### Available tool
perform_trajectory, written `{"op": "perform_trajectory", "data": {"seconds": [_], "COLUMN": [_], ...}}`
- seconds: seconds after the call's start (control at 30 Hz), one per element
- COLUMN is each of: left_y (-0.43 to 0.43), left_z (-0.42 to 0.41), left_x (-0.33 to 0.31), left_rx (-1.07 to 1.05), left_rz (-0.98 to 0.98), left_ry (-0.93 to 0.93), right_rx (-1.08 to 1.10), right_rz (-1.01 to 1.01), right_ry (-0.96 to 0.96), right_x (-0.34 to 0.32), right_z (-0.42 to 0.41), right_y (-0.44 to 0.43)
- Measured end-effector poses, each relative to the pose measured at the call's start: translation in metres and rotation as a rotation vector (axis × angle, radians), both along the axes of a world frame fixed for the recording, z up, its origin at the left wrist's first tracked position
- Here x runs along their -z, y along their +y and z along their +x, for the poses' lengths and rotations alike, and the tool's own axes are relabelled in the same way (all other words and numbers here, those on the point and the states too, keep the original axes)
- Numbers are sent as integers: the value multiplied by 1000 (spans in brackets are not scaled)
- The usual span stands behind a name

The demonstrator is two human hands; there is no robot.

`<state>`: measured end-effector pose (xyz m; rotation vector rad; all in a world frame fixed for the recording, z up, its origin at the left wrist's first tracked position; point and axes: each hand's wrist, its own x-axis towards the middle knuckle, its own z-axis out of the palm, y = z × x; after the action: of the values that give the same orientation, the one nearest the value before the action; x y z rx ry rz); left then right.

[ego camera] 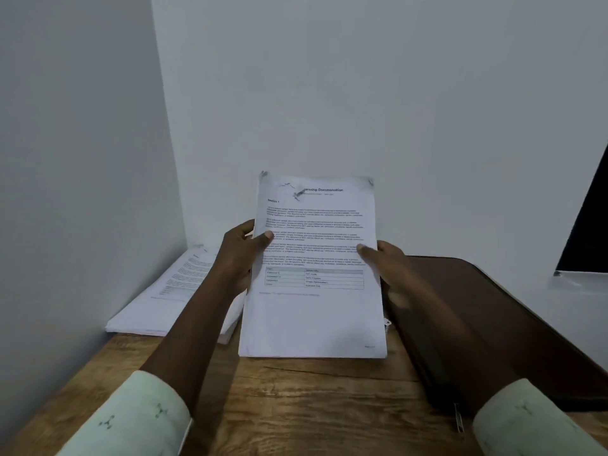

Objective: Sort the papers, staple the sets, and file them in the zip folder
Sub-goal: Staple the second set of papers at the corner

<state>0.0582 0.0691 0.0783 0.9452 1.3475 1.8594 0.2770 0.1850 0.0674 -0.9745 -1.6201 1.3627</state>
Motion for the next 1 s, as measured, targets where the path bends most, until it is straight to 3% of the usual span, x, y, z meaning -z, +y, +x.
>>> {"op": "perform_trajectory", "data": {"seconds": [0.27, 0.4, 0.6, 0.77, 1.0], "left_y": [-31, -53, -64, -55, -44], "left_z": [-81, -120, -146, -154, -160], "left_x": [-15, 6, 32, 52, 58], "left_rx": [-217, -228, -435, -473, -520], "left_rz": [-138, -273, -511, -639, -694], "left_ry": [174, 222, 505, 608, 545], "right_rx": [-5, -14, 20, 63, 45], "right_rz": [-6, -20, -171, -108, -181], "right_ry": [-63, -148, -141, -196, -135], "right_x": [9, 28, 48, 60, 56], "right_z": [-78, -132, -167, -185, -201], "right_y": [-7, -8, -33, -42, -39]}}
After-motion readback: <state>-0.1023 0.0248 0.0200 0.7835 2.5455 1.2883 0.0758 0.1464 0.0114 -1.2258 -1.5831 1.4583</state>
